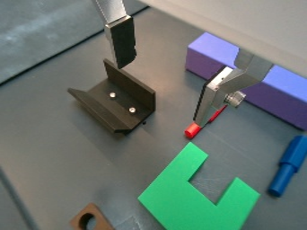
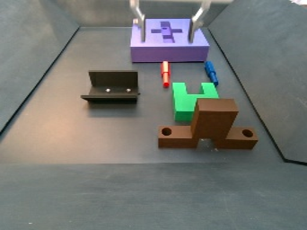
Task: Pick up the green object. Move up. Place the green object on the fixture. Regrasp the green object. Move to above the board. Insert the green object.
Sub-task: Pick up the green object.
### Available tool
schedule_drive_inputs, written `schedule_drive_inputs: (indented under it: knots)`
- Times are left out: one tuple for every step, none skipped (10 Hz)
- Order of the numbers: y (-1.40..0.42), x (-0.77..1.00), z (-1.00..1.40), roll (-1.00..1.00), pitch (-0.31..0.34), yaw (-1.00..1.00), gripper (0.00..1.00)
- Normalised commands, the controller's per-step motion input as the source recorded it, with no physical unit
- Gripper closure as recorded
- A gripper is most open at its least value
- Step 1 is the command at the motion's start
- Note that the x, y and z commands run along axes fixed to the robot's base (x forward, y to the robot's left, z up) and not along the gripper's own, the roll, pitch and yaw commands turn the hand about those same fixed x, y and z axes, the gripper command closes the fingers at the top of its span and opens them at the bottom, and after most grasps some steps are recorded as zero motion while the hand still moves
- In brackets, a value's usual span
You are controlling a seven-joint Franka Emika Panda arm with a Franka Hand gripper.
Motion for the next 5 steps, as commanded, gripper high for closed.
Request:
schedule_drive_inputs:
  knots:
    - [-0.06,0.01,-0.82,-0.09,-0.154,0.08,0.0]
    - [-0.07,0.07,-0.86,-0.13,-0.061,0.17,0.0]
    - [-0.1,0.09,-0.84,-0.14,-0.066,0.09,0.0]
    - [-0.15,0.04,-0.8,-0.14,-0.073,0.05,0.0]
    - [-0.2,0.0,-0.78,-0.14,-0.083,0.01,0.0]
